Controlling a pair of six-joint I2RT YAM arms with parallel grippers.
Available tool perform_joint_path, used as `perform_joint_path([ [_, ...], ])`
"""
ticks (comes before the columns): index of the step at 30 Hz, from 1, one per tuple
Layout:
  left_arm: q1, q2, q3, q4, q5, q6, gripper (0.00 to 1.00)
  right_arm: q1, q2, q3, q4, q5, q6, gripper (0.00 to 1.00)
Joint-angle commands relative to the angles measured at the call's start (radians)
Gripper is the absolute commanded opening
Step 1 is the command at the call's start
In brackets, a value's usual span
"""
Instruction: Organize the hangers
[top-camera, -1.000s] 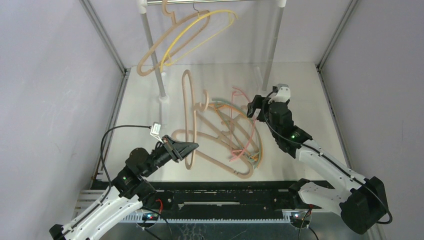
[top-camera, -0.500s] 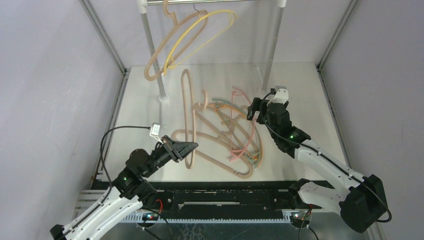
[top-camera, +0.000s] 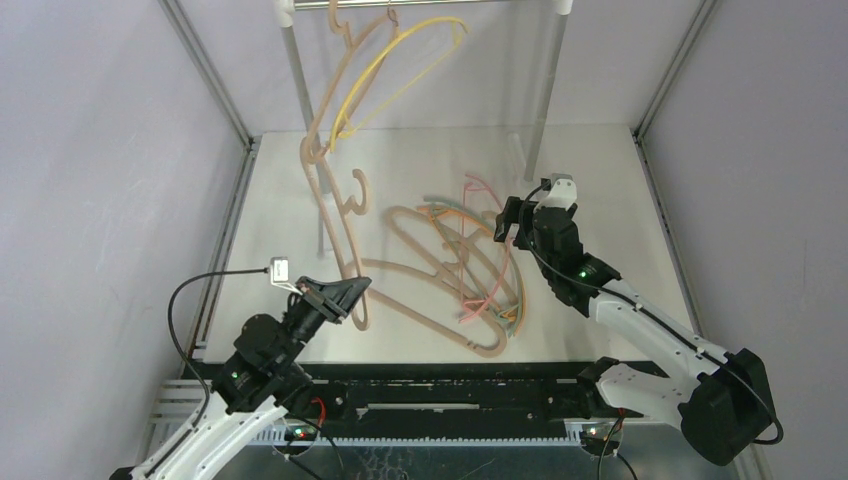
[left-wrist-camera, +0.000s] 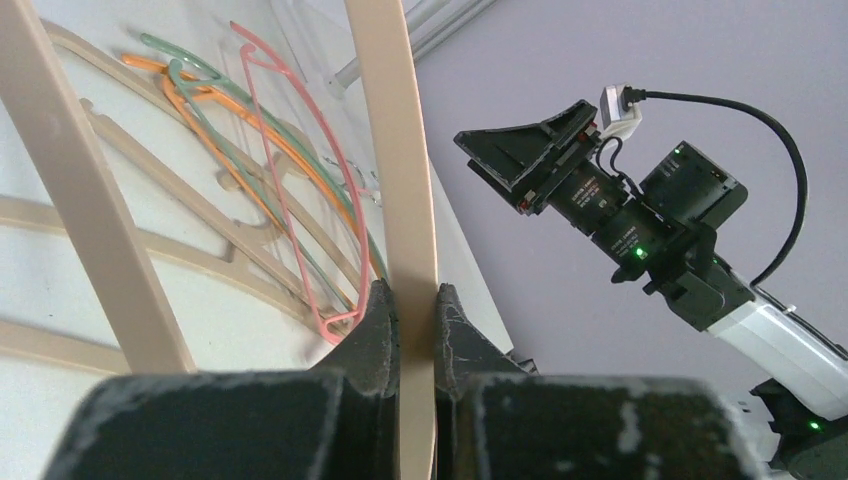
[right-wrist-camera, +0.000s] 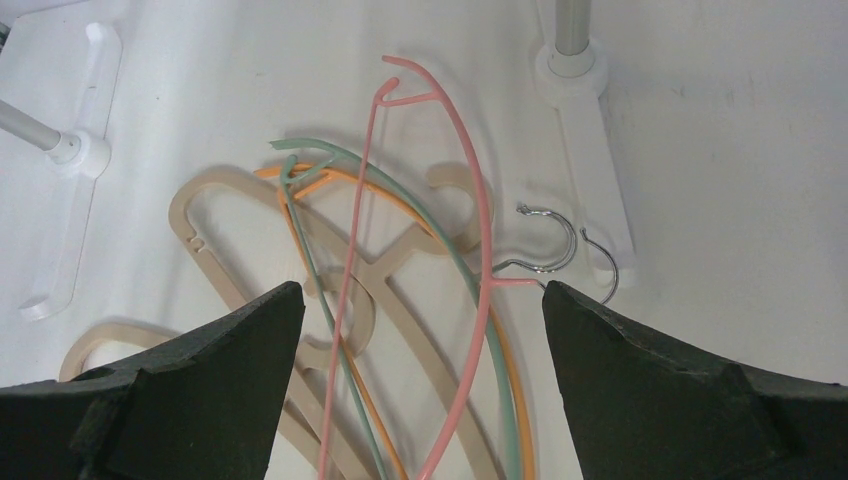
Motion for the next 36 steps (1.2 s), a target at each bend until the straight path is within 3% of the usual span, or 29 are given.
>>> perform_joint_path([
  [1,0.005,0.012,0.017,0.057,0.016,0.032,0.0,0.007,-0.018,-0.004,0.021,0.014,-0.002,0.97],
  [18,-0.001,0.243,0.013,0.359,0.284,0.061,0.0,0.012,0.002,-0.006,0.025,0.022,0.001,0.97],
  [25,-0.001,0.217,0.023,0.212,0.202,0.057,0.0,0.012,0.004,-0.007,0.027,0.021,0.0,0.98],
  [29,-0.001,0.099,-0.022,0.186,0.107,0.044,0.0,0.012,0.002,-0.006,0.026,0.022,-0.001,0.97],
  [36,-0.001,-0.072,0.028,-0.033,0.008,0.089,0.0,0.012,0.002,-0.008,0.024,0.02,0.001,0.97],
])
